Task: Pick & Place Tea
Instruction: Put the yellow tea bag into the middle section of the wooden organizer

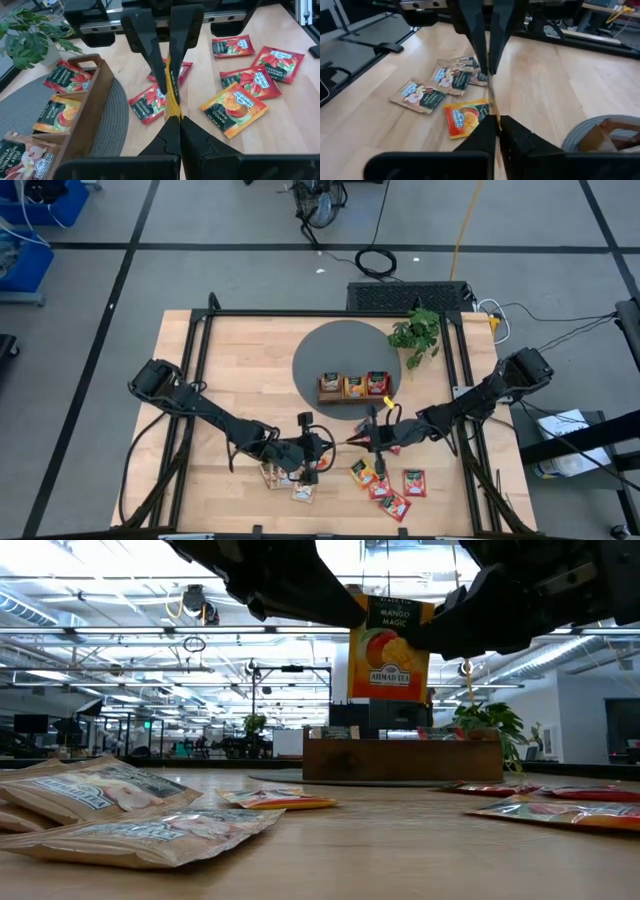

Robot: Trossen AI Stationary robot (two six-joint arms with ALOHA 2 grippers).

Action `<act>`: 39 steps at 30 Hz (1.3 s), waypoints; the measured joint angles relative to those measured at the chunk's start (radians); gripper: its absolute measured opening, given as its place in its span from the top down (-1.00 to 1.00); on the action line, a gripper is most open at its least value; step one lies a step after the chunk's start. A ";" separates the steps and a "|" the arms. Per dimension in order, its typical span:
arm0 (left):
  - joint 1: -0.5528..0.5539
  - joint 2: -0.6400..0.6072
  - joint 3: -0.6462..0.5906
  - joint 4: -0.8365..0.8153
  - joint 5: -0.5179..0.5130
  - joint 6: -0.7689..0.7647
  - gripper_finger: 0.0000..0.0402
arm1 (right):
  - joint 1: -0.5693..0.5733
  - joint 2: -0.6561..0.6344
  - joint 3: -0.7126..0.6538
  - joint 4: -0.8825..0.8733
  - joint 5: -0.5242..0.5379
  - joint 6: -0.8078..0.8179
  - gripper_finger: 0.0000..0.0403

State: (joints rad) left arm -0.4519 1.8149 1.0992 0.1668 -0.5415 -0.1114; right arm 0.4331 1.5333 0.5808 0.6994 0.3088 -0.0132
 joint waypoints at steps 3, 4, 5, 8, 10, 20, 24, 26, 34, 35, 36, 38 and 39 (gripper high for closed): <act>0.000 0.000 0.000 -0.004 0.000 -0.003 0.97 | 0.001 0.000 0.000 0.000 0.000 0.007 0.96; 0.000 0.000 0.000 -0.006 0.000 -0.003 0.94 | 0.001 0.000 0.000 0.000 0.000 0.008 0.98; 0.000 0.000 0.000 -0.008 0.000 -0.003 0.90 | 0.001 0.000 0.000 0.000 0.000 0.007 0.99; -0.004 0.000 0.000 -0.008 0.000 0.001 0.77 | 0.001 0.000 0.000 0.000 0.000 0.008 0.99; -0.007 0.000 0.000 -0.014 0.000 0.001 0.69 | 0.003 0.000 0.000 -0.003 0.000 0.007 1.00; -0.029 -0.044 -0.002 -0.091 0.012 -0.040 0.39 | 0.006 -0.020 0.000 -0.045 0.000 -0.012 1.00; -0.059 -0.073 -0.002 -0.206 0.017 -0.136 0.39 | -0.029 -0.125 0.002 -0.118 0.000 -0.056 1.00; -0.077 -0.075 0.000 -0.222 -0.005 -0.166 0.47 | -0.060 -0.200 0.001 -0.206 0.001 -0.061 1.00; -0.149 -0.074 -0.031 -0.246 -0.070 -0.173 0.96 | -0.272 -0.397 0.001 -0.425 -0.142 -0.075 1.00; -0.152 -0.073 -0.036 -0.246 -0.071 -0.172 0.95 | -0.307 -0.398 0.001 -0.419 -0.176 -0.079 1.00; -0.152 -0.073 -0.039 -0.247 -0.071 -0.172 0.95 | -0.343 -0.396 0.002 -0.419 -0.203 -0.080 1.00; -0.153 -0.073 -0.047 -0.237 -0.072 -0.174 0.96 | -0.410 -0.381 0.001 -0.435 -0.248 -0.078 1.00; -0.151 -0.073 -0.056 -0.230 -0.072 -0.177 0.98 | -0.443 -0.369 0.001 -0.435 -0.269 -0.078 1.00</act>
State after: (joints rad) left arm -0.6032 1.7416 1.0434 -0.0633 -0.6137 -0.2888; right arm -0.0094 1.1648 0.5819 0.2642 0.0395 -0.0910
